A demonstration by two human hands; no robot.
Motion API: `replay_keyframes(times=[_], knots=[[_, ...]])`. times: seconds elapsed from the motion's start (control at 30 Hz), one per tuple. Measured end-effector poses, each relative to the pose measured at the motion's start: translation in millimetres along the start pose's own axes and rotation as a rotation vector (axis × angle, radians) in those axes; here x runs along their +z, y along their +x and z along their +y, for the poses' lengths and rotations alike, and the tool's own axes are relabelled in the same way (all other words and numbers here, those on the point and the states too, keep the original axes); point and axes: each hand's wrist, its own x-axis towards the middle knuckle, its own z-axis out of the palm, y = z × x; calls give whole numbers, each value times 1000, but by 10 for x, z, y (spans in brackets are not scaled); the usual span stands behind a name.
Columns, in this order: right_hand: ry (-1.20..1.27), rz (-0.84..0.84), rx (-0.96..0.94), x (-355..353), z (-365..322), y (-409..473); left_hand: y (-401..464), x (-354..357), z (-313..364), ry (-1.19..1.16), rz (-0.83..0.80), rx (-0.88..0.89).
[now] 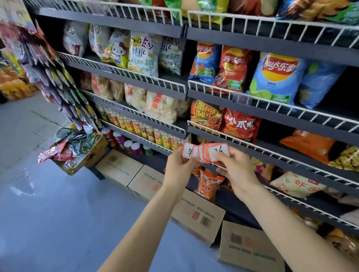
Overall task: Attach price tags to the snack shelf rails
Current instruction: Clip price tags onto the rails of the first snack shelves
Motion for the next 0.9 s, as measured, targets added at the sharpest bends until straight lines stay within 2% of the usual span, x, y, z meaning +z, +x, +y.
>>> replay_keyframes(times=[0.1, 0.23, 0.43, 0.67, 0.9], knots=[[-6, 63, 1, 338, 80, -39, 79, -348, -70, 35, -14, -20], [44, 118, 27, 692, 178, -151, 196, -719, -152, 86, -123, -58], [206, 255, 90, 706, 283, -387, 198, -726, -100, 144, -309, -46], [250, 429, 34, -25, 235, -859, -178, 16, 132, 231, -522, 4], [127, 579, 9, -1422, 482, -1786, -1043, 1378, -7, 418, -695, 150]])
